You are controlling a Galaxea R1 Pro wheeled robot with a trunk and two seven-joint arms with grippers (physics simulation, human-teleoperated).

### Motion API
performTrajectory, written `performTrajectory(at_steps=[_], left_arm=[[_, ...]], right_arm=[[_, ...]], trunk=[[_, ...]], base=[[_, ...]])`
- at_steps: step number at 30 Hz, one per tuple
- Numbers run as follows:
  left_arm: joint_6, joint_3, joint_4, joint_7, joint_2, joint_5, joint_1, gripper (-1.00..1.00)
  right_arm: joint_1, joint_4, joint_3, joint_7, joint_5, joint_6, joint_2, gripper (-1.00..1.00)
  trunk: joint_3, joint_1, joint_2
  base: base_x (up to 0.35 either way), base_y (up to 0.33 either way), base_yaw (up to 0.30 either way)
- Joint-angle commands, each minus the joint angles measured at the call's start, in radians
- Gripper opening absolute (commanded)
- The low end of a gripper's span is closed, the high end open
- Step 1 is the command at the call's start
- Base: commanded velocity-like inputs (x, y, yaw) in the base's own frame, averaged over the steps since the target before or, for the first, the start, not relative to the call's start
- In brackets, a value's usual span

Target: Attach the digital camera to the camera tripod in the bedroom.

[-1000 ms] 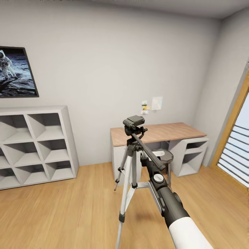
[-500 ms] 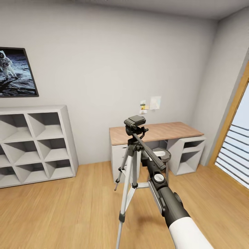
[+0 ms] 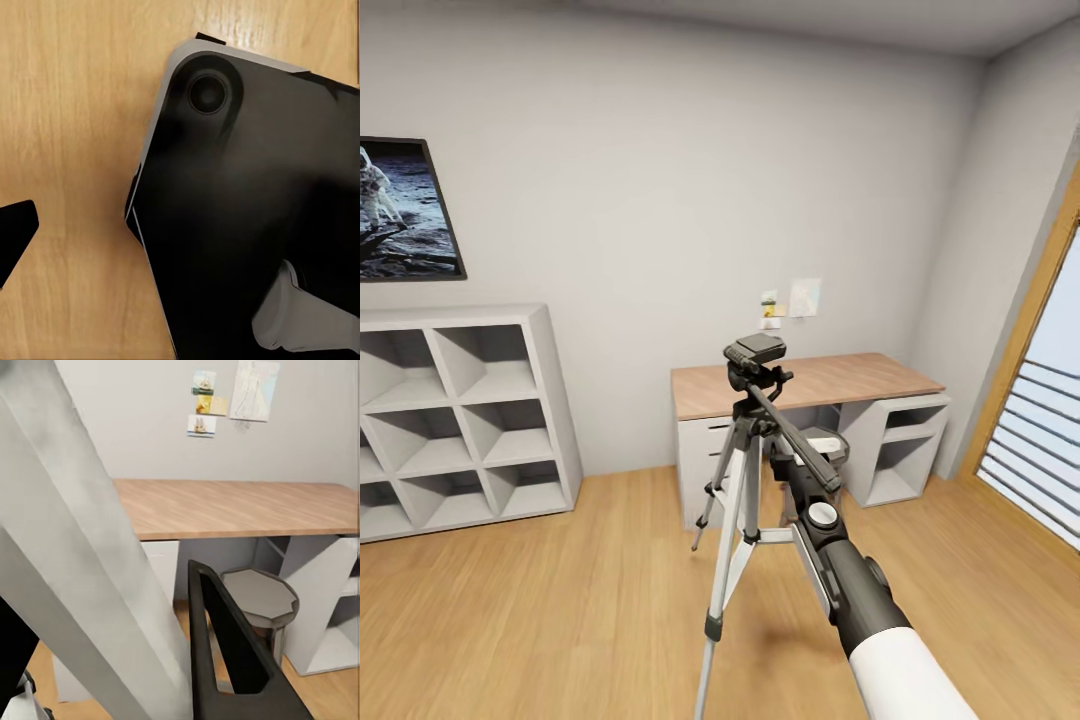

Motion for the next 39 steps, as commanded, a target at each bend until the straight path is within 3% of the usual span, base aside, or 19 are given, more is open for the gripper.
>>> performTrajectory(at_steps=[1,17,35,36,39], left_arm=[[0.003,0.001,-0.003,0.004,0.000,0.005,0.000,1.00],[0.003,0.001,-0.003,0.004,0.000,0.005,0.000,1.00],[0.003,0.001,-0.003,0.004,-0.001,0.005,0.000,1.00],[0.003,0.001,-0.003,0.004,-0.001,0.005,0.000,1.00],[0.003,0.001,-0.003,0.004,-0.001,0.005,0.000,1.00]], right_arm=[[-0.001,-0.002,0.002,-0.006,0.012,0.009,0.000,-1.00],[-0.001,0.001,0.002,-0.006,0.011,0.009,-0.001,-1.00],[-0.001,0.066,0.000,-0.007,0.009,0.009,0.001,-1.00],[-0.001,0.066,0.000,-0.007,0.009,0.008,0.001,1.00],[-0.001,0.068,-0.001,-0.007,0.008,0.008,0.001,1.00]], trunk=[[-0.002,0.000,-0.002],[-0.002,0.000,-0.002],[-0.002,0.000,-0.002],[-0.002,0.000,-0.002],[-0.002,0.000,-0.002]], base=[[0.000,-0.199,0.000],[0.000,-0.046,0.000],[0.000,0.000,0.000],[0.000,0.000,0.000],[0.000,0.000,0.000]])
